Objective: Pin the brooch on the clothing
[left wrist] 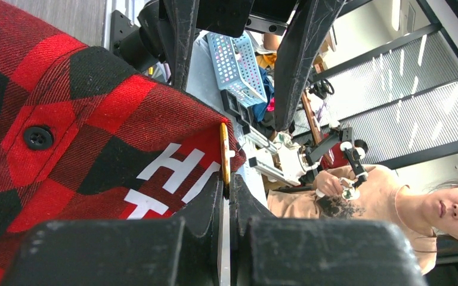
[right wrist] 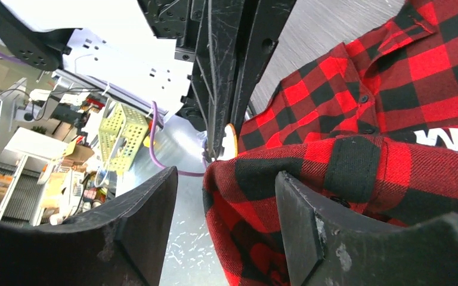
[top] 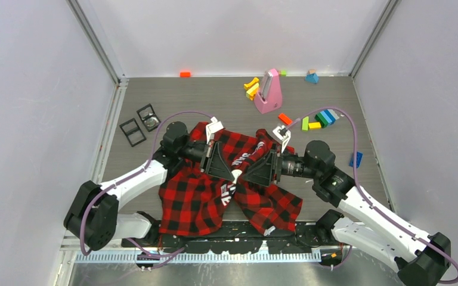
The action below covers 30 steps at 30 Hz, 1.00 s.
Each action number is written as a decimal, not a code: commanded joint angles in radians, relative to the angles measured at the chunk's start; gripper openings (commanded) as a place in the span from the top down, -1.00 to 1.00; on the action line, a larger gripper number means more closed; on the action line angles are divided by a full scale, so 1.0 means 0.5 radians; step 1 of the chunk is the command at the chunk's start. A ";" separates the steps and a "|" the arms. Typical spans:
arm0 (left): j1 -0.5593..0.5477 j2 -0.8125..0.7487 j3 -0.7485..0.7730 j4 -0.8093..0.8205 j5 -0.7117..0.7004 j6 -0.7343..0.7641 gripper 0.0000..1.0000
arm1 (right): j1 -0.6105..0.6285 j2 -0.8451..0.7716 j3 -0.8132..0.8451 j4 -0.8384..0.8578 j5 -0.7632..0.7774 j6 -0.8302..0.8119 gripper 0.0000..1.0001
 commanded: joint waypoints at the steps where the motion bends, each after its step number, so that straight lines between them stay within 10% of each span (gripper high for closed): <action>1: -0.012 -0.081 0.079 0.031 0.095 0.038 1.00 | -0.013 -0.021 -0.031 0.218 -0.135 0.064 -0.33; 14: -0.022 -0.104 0.082 0.031 0.118 0.034 1.00 | -0.010 0.204 -0.084 0.532 -0.288 0.222 0.06; 30: -0.022 -0.087 0.098 0.040 0.126 0.034 1.00 | -0.010 0.288 -0.132 0.675 -0.393 0.290 0.09</action>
